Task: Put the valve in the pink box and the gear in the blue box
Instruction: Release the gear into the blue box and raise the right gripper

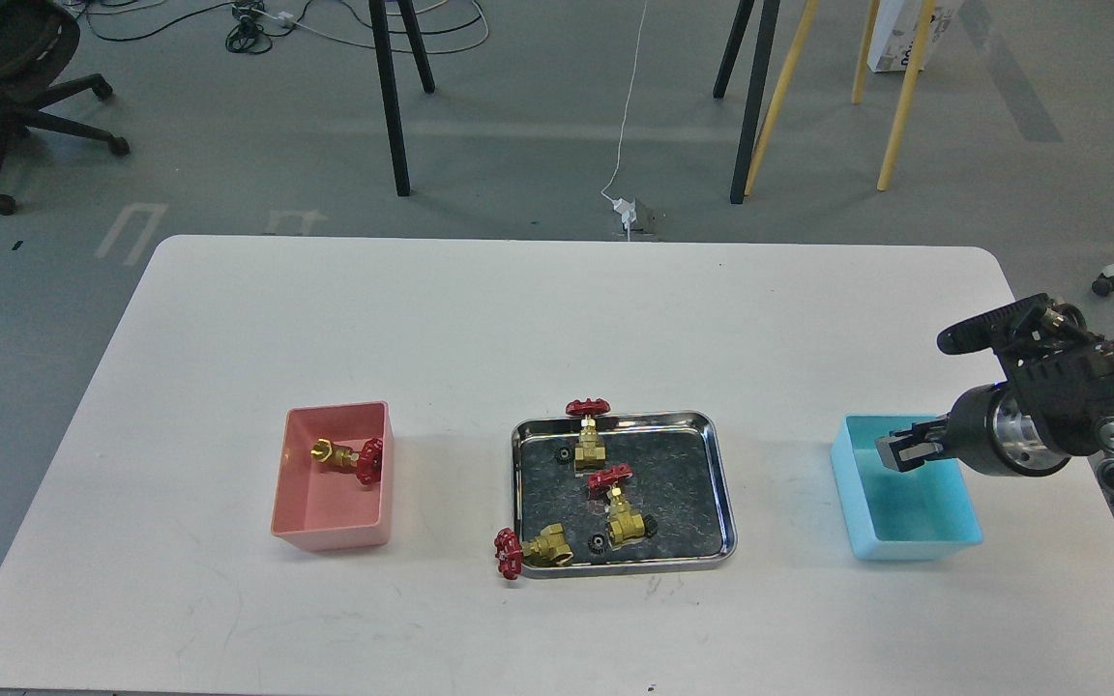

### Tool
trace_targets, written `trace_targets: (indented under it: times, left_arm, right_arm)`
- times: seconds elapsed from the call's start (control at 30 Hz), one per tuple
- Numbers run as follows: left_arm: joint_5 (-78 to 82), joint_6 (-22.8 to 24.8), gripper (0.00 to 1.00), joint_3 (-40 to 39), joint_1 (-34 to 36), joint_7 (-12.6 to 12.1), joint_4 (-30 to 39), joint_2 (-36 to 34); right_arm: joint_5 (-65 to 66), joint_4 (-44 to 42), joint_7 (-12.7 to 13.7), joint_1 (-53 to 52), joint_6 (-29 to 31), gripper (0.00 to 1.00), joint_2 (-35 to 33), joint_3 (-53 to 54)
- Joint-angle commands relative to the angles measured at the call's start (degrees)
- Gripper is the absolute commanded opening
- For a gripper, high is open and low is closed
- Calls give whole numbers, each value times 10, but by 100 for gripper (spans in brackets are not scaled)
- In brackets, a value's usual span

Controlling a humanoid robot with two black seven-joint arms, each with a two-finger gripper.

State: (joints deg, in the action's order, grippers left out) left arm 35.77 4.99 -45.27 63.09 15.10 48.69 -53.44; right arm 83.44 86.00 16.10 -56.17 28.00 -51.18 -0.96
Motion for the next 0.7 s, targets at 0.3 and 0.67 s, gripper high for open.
trace_targets:
  times: [0.3, 0.67]
  left_arm:
    - [1, 14, 99, 0, -1, -20, 6, 3]
    - [5, 110, 99, 0, 24, -108, 4, 59]
  right_arm:
    - [-25, -11, 4, 33, 0, 92, 27, 116]
    - [-248, -286, 6, -25, 0, 98, 158, 531]
